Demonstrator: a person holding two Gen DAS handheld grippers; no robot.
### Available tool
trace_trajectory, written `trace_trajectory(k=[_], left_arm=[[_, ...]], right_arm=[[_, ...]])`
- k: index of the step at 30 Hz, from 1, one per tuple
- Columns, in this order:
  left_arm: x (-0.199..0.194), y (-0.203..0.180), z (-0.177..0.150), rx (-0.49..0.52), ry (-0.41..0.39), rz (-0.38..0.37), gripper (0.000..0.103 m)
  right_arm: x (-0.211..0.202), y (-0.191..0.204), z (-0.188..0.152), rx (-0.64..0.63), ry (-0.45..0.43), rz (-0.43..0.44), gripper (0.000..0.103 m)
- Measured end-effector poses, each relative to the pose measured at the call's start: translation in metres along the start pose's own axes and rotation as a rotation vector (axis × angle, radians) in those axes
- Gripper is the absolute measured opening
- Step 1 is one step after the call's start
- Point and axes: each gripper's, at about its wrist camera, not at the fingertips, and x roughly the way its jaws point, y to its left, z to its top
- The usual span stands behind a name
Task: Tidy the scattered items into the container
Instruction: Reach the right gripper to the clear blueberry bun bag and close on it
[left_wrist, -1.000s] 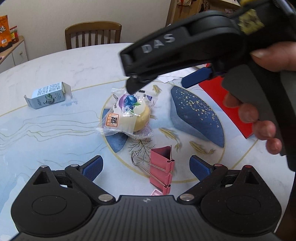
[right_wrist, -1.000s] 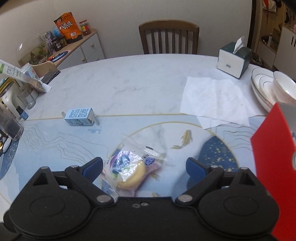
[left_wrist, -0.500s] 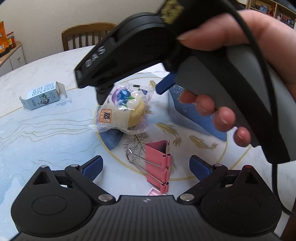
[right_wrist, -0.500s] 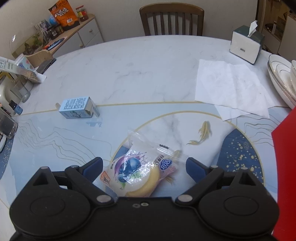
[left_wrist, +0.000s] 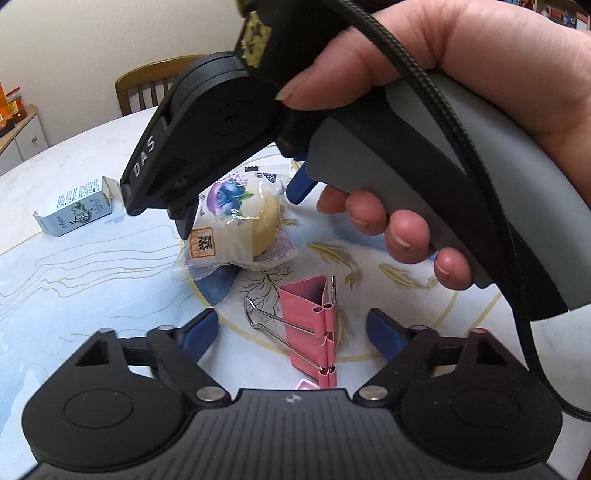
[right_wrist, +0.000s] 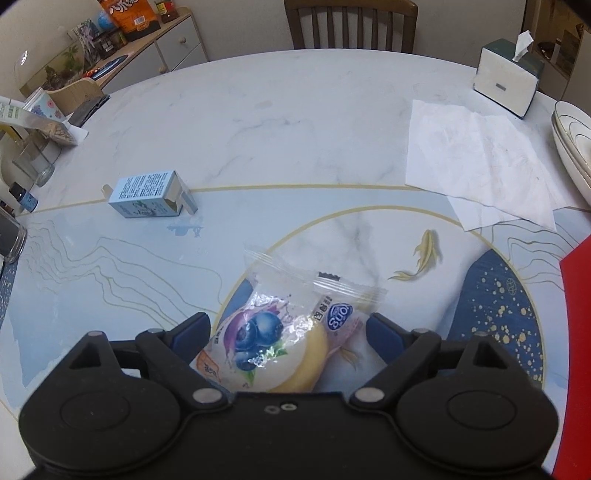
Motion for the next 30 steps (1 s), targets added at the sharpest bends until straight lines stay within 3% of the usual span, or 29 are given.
trace_trajectory(k=[2, 11, 21, 30], left_arm=[[0.002, -0.001, 0.0, 0.005, 0.003, 0.001, 0.072], [0.005, -0.004, 0.004, 0.026, -0.006, 0.019, 0.055], [0.008, -0.005, 0.006, 0.021, -0.011, 0.008, 0.054], [0.007, 0.0, 0.001, -0.02, -0.017, 0.01, 0.053]], right_arm=[[0.001, 0.001, 0.0, -0.007, 0.003, 0.002, 0.089], [0.0, 0.001, -0.001, -0.022, 0.018, 0.028, 0.071], [-0.006, -0.006, -0.001, -0.009, 0.004, 0.049, 0.053], [-0.033, -0.025, -0.001, 0.009, -0.052, 0.046, 0.052]])
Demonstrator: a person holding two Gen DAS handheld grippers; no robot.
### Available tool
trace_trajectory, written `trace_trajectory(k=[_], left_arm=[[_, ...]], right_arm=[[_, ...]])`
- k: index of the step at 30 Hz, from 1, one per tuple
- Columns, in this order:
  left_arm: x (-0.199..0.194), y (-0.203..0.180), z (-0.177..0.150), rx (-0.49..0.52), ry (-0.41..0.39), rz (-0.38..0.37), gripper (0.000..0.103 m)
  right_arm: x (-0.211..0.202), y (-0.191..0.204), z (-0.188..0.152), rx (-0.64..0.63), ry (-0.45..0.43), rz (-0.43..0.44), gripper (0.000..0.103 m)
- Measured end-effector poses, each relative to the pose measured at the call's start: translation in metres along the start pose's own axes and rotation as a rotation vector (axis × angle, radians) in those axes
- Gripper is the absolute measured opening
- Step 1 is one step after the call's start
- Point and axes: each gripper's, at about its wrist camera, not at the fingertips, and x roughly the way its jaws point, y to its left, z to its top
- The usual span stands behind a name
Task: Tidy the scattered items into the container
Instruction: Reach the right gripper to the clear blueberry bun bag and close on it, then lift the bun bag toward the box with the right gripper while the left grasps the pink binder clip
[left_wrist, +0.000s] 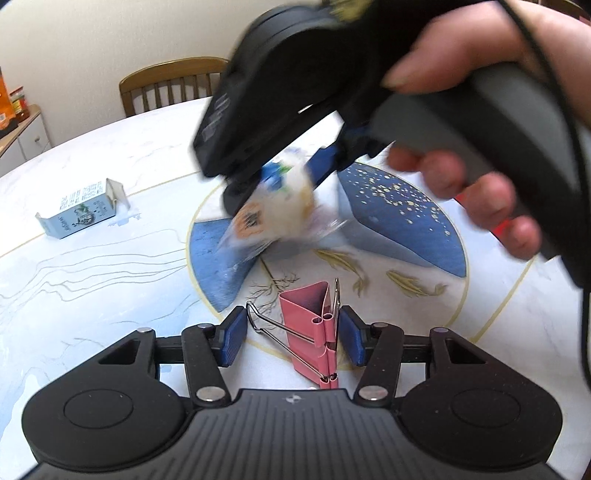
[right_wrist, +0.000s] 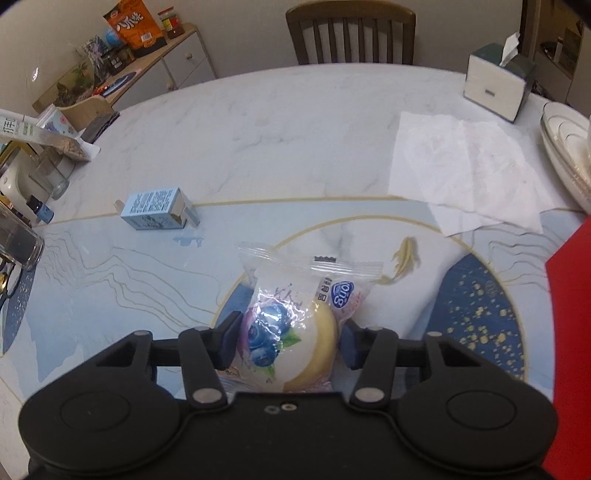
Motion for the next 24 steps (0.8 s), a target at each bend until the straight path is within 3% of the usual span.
trace_trajectory(k=[15, 16, 17, 24], left_arm=[[-0.018, 0.026, 0.004, -0.076, -0.017, 0.01, 0.053], [-0.019, 0.027, 0.004, -0.079, -0.018, 0.01, 0.052], [-0.02, 0.028, 0.005, -0.081, -0.021, 0.007, 0.045], [-0.022, 0.03, 0.003, -0.094, -0.018, 0.016, 0.045]], right_arm=[[-0.053, -0.023, -0.021, -0.028, -0.022, -0.014, 0.052], [-0.057, -0.025, -0.023, -0.026, -0.022, -0.012, 0.052], [-0.06, -0.027, -0.025, -0.024, -0.023, -0.012, 0.052], [-0.075, -0.039, -0.04, -0.011, -0.028, -0.035, 0.051]])
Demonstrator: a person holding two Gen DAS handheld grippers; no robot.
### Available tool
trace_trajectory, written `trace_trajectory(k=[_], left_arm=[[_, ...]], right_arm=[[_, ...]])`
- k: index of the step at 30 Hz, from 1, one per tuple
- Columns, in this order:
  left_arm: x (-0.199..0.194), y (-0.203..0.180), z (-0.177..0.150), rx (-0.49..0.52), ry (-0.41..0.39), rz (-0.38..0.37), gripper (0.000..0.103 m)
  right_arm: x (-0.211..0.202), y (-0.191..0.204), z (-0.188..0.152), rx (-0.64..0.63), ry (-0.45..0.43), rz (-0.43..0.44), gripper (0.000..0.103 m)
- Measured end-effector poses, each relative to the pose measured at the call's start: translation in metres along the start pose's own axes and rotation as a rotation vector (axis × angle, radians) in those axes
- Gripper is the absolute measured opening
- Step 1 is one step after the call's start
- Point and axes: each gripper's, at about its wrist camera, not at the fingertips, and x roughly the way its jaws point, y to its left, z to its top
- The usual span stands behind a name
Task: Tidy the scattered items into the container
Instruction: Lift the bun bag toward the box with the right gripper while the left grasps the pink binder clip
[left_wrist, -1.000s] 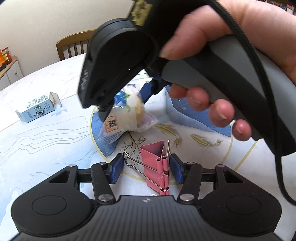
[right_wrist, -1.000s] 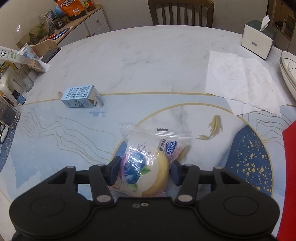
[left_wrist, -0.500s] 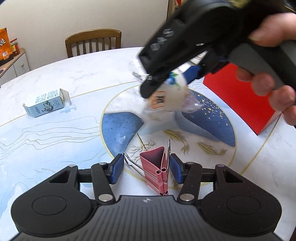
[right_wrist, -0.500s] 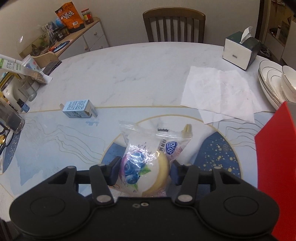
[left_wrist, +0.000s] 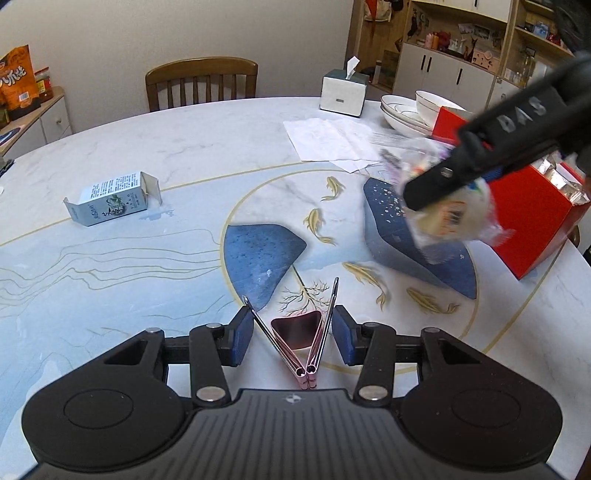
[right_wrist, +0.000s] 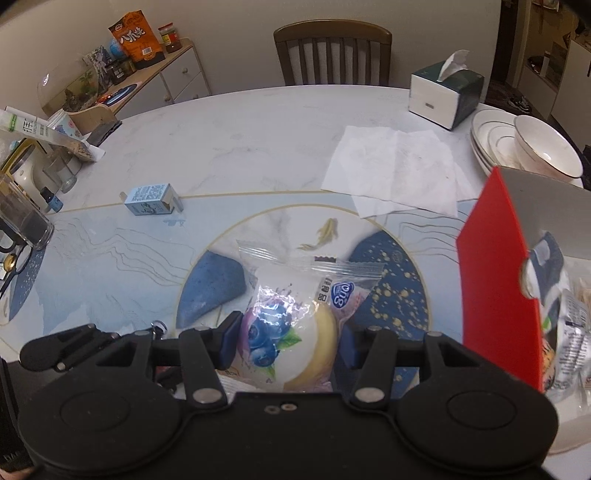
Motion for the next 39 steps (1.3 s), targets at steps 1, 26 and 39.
trace_trajectory(k=[1, 26, 39], left_arm=[[-0.001, 0.001, 0.0, -0.008, -0.001, 0.0, 0.045], [-0.023, -0.006, 0.001, -0.105, -0.038, 0.009, 0.028], [-0.032, -0.016, 0.003, -0.142, -0.055, 0.023, 0.023]], right_arm=[[-0.002, -0.002, -0.002, 0.004, -0.001, 0.001, 0.051], [-0.061, -0.052, -0.023, 0.046, -0.074, -0.004, 0.051], [-0.079, -0.094, -0.027, 0.092, -0.115, -0.028, 0.051]])
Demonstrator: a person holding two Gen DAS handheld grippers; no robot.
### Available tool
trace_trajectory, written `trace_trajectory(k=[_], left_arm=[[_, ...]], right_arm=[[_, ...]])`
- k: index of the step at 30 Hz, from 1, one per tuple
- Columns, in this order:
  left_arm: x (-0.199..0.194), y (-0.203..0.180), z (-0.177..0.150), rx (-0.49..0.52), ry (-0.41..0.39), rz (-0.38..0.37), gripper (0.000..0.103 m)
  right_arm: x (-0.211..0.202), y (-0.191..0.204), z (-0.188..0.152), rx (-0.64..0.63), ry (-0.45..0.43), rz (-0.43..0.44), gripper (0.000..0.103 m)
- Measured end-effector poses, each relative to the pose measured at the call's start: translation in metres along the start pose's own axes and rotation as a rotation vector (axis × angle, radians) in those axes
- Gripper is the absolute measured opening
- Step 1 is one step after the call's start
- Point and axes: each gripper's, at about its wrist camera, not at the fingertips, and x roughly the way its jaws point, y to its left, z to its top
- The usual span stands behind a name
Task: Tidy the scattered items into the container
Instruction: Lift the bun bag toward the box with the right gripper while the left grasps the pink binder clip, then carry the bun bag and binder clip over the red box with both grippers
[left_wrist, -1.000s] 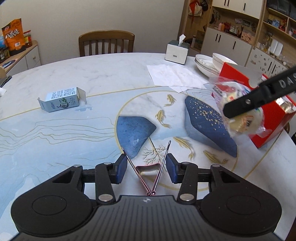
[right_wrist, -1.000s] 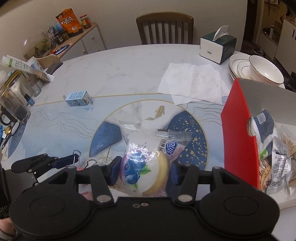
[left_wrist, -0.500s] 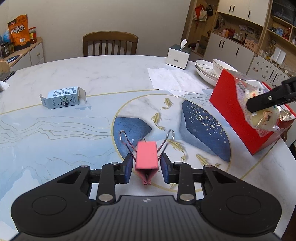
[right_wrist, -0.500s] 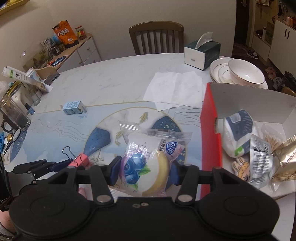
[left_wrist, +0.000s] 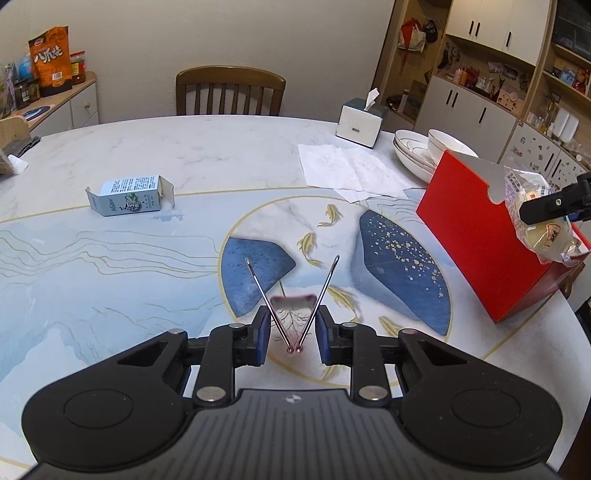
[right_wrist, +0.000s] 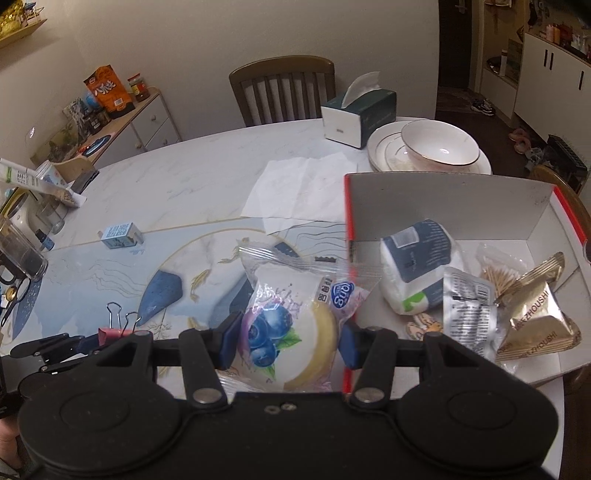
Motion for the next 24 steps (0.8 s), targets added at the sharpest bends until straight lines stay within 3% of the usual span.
trace_trajectory(k=[10, 24], left_arm=[[-0.005, -0.019, 0.004, 0.014, -0.013, 0.004, 0.02], [-0.015, -0.089, 0.042, 0.076, -0.082, -0.105, 0.02]], right_arm=[[-0.014, -0.031, 0.004, 0.04, -0.034, 0.014, 0.051], [-0.027, -0.097, 0.006, 0.064, -0.05, -0.052, 0.051]])
